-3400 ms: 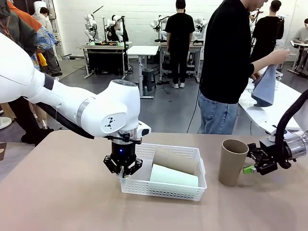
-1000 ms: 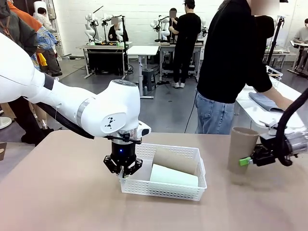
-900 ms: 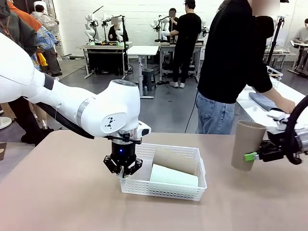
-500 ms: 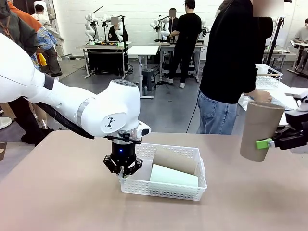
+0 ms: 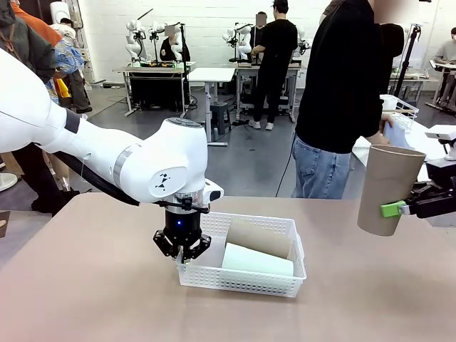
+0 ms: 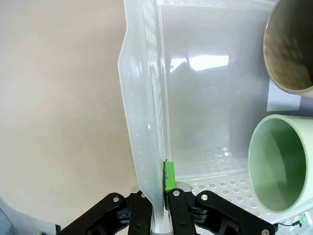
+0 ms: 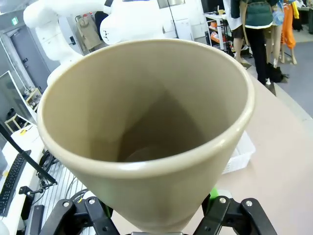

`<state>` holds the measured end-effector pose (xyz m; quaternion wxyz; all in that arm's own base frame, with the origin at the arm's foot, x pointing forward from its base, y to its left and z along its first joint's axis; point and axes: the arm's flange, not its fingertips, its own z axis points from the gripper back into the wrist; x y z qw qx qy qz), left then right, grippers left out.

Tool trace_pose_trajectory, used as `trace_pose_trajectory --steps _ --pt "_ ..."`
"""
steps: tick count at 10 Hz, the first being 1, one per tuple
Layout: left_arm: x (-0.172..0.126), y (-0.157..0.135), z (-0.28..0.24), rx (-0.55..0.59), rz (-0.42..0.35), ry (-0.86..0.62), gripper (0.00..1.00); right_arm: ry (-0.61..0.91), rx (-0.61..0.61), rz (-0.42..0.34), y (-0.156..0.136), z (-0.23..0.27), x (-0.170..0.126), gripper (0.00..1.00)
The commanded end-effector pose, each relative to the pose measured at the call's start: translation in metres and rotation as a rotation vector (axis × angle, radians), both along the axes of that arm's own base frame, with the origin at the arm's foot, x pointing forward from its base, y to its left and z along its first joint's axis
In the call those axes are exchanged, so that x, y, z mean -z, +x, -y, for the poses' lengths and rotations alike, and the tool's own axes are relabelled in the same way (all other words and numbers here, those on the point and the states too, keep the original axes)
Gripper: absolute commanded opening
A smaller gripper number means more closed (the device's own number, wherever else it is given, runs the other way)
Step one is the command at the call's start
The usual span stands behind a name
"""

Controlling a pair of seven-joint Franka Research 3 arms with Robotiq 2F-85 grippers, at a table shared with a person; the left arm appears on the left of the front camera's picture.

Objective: Clean and organize the cups into the basket.
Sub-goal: Pick up the Reusable plastic cup from the right side of the table and stack it inside the Organizing basket in the center of the table.

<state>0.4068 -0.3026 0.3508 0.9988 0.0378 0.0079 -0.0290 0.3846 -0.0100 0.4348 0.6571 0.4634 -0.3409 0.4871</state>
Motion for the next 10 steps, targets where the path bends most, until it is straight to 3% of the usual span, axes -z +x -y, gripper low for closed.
trace_pose_trajectory --steps 1,2,4,5,8,10 --pt "0.001 -0.001 0.001 0.004 0.001 0.005 0.00 0.001 -0.016 0.011 0.001 -0.002 0.002 0.68" --pt "0.001 -0.001 0.001 0.004 0.001 0.005 0.00 0.000 0.000 0.000 0.000 0.000 0.000 0.81" --pt "0.001 -0.001 0.001 0.004 0.001 0.005 0.00 -0.278 -0.075 0.144 -0.024 -0.051 -0.049 0.81" --pt "0.001 -0.001 0.001 0.004 0.001 0.005 0.00 -0.379 -0.088 0.164 -0.025 -0.078 -0.070 0.81" --pt "0.001 -0.001 0.001 0.004 0.001 0.005 0.00 -0.615 -0.109 0.139 -0.015 -0.155 -0.112 0.81" --pt "0.001 -0.001 0.001 0.004 0.001 0.005 0.00 -0.825 -0.129 0.059 -0.002 -0.207 -0.107 0.81"
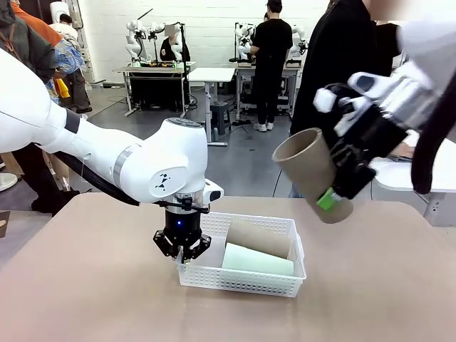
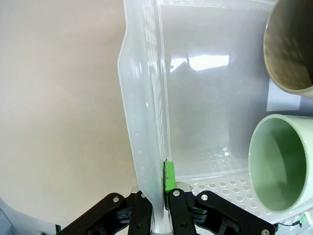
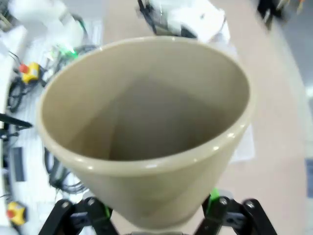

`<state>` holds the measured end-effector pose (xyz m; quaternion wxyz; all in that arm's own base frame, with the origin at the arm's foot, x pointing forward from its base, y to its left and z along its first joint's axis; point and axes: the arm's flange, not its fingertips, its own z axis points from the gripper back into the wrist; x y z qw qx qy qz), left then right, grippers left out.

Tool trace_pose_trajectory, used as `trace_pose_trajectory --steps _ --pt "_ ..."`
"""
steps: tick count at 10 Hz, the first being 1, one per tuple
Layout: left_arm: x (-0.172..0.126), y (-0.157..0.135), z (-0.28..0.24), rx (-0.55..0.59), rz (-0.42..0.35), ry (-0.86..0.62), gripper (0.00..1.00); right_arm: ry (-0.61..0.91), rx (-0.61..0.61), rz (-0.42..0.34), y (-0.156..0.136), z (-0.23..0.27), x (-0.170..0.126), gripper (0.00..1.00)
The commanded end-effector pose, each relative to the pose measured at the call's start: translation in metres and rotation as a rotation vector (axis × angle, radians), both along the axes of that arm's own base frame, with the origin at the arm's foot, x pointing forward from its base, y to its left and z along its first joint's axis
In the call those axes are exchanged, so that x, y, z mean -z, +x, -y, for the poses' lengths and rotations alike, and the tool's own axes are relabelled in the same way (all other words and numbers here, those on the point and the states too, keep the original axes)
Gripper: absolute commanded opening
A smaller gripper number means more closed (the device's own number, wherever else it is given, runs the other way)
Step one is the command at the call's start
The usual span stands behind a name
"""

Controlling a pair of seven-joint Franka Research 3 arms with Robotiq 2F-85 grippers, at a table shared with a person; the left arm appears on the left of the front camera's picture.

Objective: Clean and organize the cups into the basket.
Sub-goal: Pick up the Reusable plastic cup from the right side of the table and stack it inside the Organizing basket in the center of the table.

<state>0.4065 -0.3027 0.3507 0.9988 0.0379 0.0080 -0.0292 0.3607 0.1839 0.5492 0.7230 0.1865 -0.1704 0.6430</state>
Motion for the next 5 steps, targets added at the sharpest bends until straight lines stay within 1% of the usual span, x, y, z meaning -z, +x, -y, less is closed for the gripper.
trace_pose_trajectory --steps 1,2,3,5 --pt "0.001 -0.001 0.000 0.004 0.001 0.005 0.00 -0.236 0.022 -0.111 0.029 -0.035 0.015 0.81" --pt "0.001 -0.001 0.000 0.004 0.001 0.005 0.00 -0.329 0.022 -0.133 0.035 -0.052 0.023 0.81" --pt "0.001 -0.001 0.000 0.004 0.001 0.005 0.00 -0.414 0.032 -0.139 0.041 -0.066 0.030 0.81" --pt "0.001 -0.001 0.000 0.004 0.001 0.005 0.00 -0.583 0.061 -0.083 0.047 -0.082 0.045 0.81"
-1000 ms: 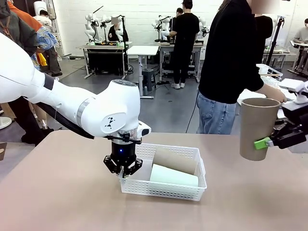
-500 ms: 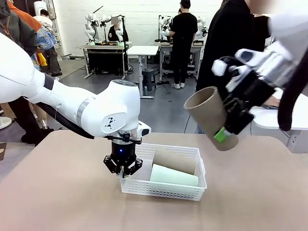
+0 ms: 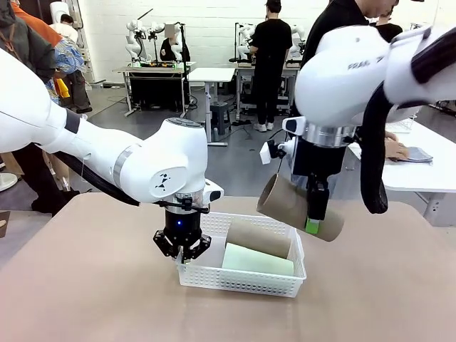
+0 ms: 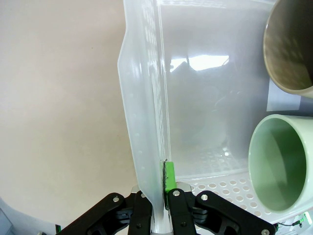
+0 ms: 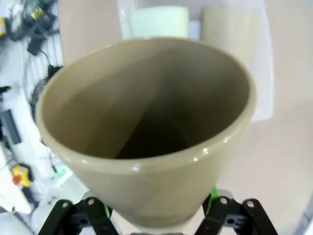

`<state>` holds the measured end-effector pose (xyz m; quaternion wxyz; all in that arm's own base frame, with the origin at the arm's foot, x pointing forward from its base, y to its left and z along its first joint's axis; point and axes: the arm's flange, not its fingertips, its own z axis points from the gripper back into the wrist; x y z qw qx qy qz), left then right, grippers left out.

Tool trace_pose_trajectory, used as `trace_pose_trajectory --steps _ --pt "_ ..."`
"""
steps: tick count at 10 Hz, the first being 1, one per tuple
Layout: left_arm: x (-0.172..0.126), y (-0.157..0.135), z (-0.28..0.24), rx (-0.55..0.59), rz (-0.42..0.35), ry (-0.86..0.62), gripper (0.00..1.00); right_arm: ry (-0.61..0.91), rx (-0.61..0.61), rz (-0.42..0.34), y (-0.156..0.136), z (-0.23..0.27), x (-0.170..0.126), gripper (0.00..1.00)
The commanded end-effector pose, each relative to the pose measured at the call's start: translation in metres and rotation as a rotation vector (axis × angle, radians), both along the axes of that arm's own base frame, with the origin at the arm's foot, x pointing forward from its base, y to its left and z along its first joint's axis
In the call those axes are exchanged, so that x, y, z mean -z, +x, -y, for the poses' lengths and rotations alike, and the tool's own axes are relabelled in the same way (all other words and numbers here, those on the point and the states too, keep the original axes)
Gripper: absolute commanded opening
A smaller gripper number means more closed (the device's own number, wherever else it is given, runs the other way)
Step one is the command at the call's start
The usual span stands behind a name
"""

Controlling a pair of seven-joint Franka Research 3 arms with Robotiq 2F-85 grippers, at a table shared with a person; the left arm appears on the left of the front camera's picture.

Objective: Clean and organize the cups into the basket.
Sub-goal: Pick up the Reusable plastic cup from the right side of the table and stack it inside the Organizing basket in the center of the table.

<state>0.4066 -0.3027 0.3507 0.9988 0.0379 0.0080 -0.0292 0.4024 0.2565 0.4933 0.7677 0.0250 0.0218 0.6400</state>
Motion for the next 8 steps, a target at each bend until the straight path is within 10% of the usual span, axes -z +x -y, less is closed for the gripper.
trace_pose_trajectory --steps 1,8 --pt "0.001 -0.001 0.000 0.004 0.001 0.005 0.00 -0.110 -0.001 0.010 0.007 -0.016 -0.002 0.81" --pt "0.001 -0.001 0.000 0.004 0.001 0.005 0.00 -0.067 -0.065 0.016 0.008 -0.031 0.019 0.81"
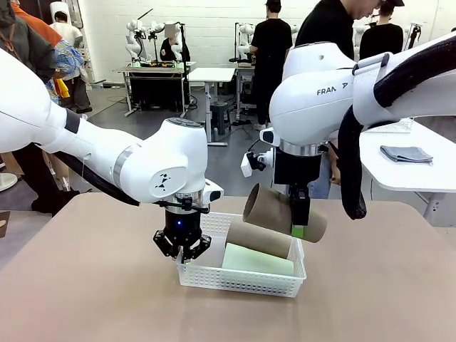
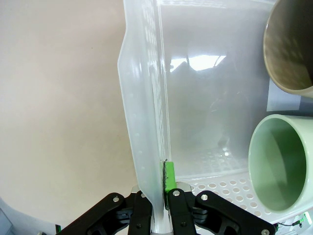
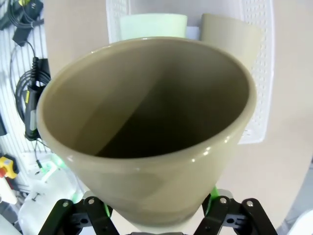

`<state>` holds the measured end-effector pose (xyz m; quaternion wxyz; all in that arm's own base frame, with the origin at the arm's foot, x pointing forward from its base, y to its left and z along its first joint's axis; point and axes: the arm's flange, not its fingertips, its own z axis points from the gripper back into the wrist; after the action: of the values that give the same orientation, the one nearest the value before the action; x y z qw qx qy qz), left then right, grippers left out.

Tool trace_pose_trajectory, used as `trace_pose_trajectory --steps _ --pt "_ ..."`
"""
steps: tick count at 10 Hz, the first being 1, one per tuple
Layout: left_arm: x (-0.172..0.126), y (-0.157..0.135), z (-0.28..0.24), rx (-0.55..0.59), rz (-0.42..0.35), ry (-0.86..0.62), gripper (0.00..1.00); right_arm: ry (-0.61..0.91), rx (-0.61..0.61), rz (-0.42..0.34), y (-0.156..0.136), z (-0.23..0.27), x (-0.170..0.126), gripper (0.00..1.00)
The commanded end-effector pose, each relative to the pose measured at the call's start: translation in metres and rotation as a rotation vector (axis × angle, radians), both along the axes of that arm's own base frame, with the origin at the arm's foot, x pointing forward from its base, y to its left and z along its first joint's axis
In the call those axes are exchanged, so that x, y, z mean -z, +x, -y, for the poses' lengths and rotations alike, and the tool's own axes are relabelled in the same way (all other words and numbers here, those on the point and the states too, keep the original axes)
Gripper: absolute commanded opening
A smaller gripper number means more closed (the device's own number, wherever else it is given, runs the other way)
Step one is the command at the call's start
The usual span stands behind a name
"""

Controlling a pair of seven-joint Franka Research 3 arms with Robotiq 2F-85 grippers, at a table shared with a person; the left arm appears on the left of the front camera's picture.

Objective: Clean and organize the cups into the basket.
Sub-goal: Pick up the Reusable plastic cup from the right side of the table and stack it inside the Organizing basket in the center of the table.

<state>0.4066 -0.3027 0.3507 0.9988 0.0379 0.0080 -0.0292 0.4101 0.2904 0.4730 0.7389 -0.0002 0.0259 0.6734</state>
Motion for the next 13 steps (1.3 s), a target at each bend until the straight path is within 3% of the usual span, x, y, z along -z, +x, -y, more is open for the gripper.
trace_pose_trajectory --steps 1,7,10,13 --pt "0.001 -0.001 0.000 0.004 0.001 0.005 0.00 -0.026 0.025 -0.009 0.000 0.003 -0.001 0.81" --pt "0.001 -0.001 0.000 0.004 0.001 0.005 0.00 -0.009 0.010 -0.013 0.000 0.004 0.001 0.81" --pt "0.001 -0.001 0.000 0.004 0.001 0.005 0.00 0.020 0.008 0.052 0.014 -0.015 0.018 0.81" --pt "0.001 -0.001 0.000 0.004 0.001 0.005 0.00 0.044 0.022 0.004 0.026 -0.023 0.036 0.81"
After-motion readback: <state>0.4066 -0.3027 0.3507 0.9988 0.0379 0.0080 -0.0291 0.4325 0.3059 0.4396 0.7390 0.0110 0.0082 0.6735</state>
